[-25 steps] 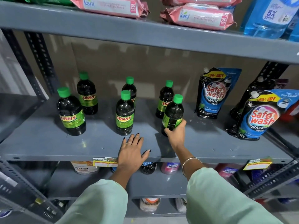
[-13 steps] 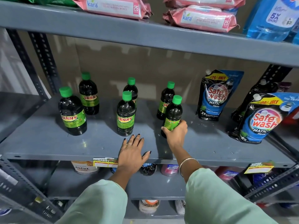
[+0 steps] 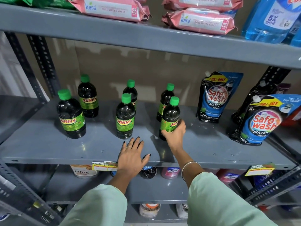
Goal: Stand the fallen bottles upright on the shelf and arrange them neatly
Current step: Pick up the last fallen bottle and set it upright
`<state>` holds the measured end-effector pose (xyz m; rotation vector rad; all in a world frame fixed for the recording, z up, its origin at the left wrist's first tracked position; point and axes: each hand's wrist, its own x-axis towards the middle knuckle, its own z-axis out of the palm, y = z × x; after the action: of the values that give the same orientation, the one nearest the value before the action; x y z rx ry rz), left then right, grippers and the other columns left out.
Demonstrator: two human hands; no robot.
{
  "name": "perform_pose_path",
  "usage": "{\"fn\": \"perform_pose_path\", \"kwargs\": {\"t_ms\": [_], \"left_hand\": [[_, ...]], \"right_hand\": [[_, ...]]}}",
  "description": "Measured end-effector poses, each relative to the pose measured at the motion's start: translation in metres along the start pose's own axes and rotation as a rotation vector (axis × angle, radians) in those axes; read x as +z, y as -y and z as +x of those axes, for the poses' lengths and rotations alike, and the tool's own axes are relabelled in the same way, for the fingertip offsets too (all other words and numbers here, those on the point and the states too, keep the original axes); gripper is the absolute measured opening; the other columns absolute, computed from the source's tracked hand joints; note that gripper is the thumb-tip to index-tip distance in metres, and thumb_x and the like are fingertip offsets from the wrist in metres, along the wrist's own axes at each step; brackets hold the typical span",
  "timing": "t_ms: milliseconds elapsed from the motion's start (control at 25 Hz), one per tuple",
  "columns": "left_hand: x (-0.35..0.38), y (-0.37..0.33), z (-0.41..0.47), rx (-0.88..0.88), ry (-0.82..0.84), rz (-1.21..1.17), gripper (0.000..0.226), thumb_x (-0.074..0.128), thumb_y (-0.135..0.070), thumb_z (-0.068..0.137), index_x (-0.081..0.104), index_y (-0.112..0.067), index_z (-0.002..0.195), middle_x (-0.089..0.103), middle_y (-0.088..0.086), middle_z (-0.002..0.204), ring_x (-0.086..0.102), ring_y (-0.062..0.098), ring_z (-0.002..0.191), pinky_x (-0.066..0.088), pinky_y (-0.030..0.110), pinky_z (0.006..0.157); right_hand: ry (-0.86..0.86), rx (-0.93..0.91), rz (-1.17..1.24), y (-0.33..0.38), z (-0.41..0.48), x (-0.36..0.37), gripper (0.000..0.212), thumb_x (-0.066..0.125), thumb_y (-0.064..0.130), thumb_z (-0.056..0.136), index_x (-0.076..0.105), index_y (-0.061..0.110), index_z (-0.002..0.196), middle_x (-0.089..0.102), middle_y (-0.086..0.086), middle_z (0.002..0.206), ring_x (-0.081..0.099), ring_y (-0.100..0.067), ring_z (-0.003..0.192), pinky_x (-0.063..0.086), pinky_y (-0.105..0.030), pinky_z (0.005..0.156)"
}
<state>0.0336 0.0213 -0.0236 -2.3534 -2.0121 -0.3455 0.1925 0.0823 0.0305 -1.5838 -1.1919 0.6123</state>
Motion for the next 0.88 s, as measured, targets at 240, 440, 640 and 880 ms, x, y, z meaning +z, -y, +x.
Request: {"fn": "perform_pose_path", "kwargs": {"t_ms": [240, 440, 640, 880], "left_hand": [[-0.001, 0.000, 0.000, 0.005, -0.008, 0.006, 0.083, -0.003, -0.059, 0.073, 0.025, -0.018, 0.140, 0.025, 0.003, 0.153, 0.018, 0.023, 0.141, 0.014, 0.045, 0.115], [0.001, 0.000, 0.000, 0.003, 0.000, 0.000, 0.083, -0.004, -0.060, 0.073, 0.022, -0.019, 0.141, 0.023, 0.003, 0.154, 0.017, 0.022, 0.142, 0.012, 0.044, 0.115], [0.004, 0.002, 0.001, 0.004, -0.003, 0.011, 0.083, -0.002, -0.060, 0.074, 0.023, -0.019, 0.141, 0.024, 0.003, 0.153, 0.018, 0.023, 0.141, 0.014, 0.045, 0.115], [-0.005, 0.001, -0.002, 0.009, 0.030, -0.018, 0.082, 0.000, -0.061, 0.074, 0.022, -0.019, 0.141, 0.028, 0.003, 0.152, 0.022, 0.021, 0.140, 0.015, 0.042, 0.115]], "right_hand": [[0.008, -0.005, -0.109, -0.004, 0.005, -0.001, 0.094, 0.088, 0.023, 0.053, 0.034, 0.002, 0.128, 0.043, -0.016, 0.126, 0.035, -0.029, 0.122, 0.033, -0.037, 0.102], [0.110, 0.077, 0.102, -0.014, 0.001, -0.004, 0.080, 0.075, 0.011, 0.063, 0.035, 0.007, 0.131, 0.052, -0.014, 0.125, 0.051, -0.029, 0.117, 0.045, -0.035, 0.096], [0.124, 0.029, 0.096, -0.014, 0.004, -0.009, 0.053, 0.078, 0.005, 0.065, 0.047, 0.010, 0.108, 0.061, -0.015, 0.112, 0.058, -0.028, 0.103, 0.049, -0.035, 0.087], [0.289, 0.053, 0.121, -0.011, 0.014, -0.023, 0.063, 0.078, -0.002, 0.065, 0.045, 0.002, 0.119, 0.059, -0.008, 0.106, 0.055, -0.019, 0.096, 0.045, -0.018, 0.074]]}}
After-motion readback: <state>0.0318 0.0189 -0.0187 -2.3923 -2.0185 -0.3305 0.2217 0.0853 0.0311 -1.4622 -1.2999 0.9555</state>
